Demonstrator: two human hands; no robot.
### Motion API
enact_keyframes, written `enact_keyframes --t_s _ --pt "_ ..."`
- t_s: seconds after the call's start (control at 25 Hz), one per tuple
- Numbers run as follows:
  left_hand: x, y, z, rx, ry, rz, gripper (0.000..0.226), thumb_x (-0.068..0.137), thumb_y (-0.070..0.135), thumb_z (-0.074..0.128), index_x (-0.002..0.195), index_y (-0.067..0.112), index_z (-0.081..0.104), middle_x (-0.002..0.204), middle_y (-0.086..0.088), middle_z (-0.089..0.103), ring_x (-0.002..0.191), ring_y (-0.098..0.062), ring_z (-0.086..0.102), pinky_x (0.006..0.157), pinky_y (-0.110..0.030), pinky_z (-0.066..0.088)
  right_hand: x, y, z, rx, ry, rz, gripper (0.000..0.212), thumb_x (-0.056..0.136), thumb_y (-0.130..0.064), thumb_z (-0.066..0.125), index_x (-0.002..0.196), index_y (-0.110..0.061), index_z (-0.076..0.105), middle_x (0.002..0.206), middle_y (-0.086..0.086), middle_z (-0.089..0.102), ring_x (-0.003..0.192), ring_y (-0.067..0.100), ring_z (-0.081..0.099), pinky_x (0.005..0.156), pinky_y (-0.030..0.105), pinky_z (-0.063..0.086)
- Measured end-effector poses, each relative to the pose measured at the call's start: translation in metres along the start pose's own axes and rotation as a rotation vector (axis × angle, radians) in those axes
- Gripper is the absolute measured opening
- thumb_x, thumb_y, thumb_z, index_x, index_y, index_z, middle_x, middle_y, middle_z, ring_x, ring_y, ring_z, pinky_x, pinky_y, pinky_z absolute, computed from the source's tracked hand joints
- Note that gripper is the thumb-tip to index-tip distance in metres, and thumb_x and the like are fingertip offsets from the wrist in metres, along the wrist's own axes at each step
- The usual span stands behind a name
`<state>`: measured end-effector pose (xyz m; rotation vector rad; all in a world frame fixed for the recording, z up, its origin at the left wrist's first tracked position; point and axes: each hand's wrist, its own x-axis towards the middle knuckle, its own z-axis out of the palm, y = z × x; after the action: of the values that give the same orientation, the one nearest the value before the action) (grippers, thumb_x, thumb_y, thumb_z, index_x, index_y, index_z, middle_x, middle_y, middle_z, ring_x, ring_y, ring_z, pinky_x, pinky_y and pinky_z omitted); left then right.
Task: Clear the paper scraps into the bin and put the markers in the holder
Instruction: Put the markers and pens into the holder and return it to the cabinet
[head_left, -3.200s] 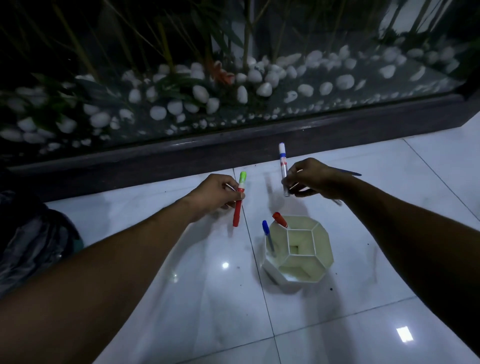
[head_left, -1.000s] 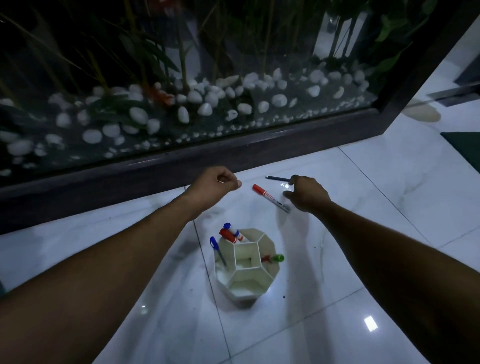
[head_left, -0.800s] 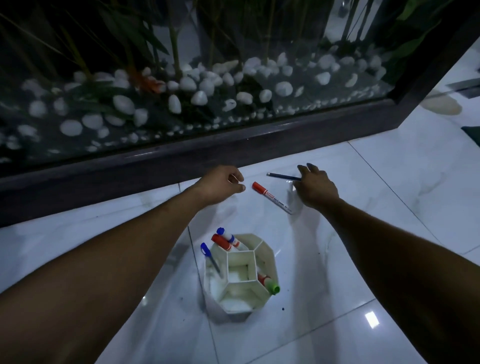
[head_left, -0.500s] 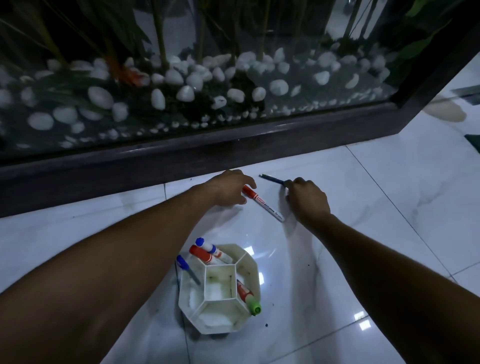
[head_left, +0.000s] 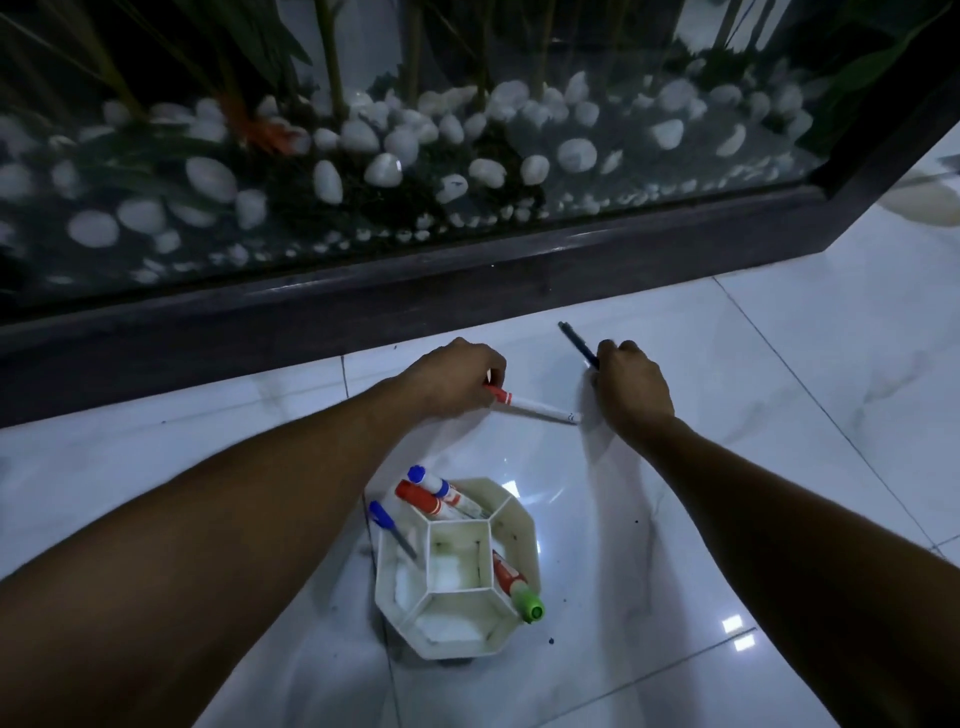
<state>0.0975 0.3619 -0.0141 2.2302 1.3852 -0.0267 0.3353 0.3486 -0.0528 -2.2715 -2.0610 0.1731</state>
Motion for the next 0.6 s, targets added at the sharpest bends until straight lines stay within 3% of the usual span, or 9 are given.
enact_keyframes --t_s 0.16,0.32,0.48,0.6 --pt "-0.029 -0.024 -0.014 -0.274 0.091 -0.086 0.004 0.086 0.018 0.074 0.089 0.02 0.072 0.082 0.003 0.072 0.078 -0.017 0.068 0.064 -0.028 0.053 0.001 -0.005 -0.003 0.064 -0.095 0.158 0.014 0.092 -0.002 0.047 0.102 -0.003 0.056 0.101 0.019 0.062 0.085 0.037 0.058 0.067 0.035 0.043" --pt "-0.066 -0.04 -0.03 -0.568 0.182 -0.214 0.009 0.084 0.016 0.078 0.091 0.014 0.074 0.086 -0.004 0.076 0.08 -0.017 0.073 0.073 -0.035 0.06 -0.004 -0.027 -0.008 0.335 -0.218 0.281 0.018 0.088 -0.007 0.054 0.099 -0.002 0.067 0.101 0.018 0.069 0.092 0.035 0.065 0.072 0.033 0.051" --pt "-0.103 -0.052 -0.055 -0.654 0.272 -0.277 0.01 0.085 0.013 0.076 0.094 0.013 0.071 0.091 -0.003 0.075 0.085 -0.016 0.071 0.074 -0.035 0.057 -0.031 -0.077 -0.039 0.847 -0.268 0.12 0.017 0.096 -0.017 0.061 0.101 -0.005 0.071 0.096 0.013 0.074 0.08 0.022 0.07 0.073 0.034 0.054" --pt "-0.131 -0.056 -0.08 -0.641 0.333 -0.295 0.012 0.086 0.01 0.074 0.098 0.009 0.071 0.095 -0.008 0.075 0.088 -0.019 0.069 0.073 -0.032 0.055 -0.049 -0.11 -0.09 0.954 -0.251 -0.044 0.013 0.095 -0.017 0.064 0.1 -0.007 0.069 0.091 0.004 0.073 0.083 0.017 0.071 0.076 0.035 0.053"
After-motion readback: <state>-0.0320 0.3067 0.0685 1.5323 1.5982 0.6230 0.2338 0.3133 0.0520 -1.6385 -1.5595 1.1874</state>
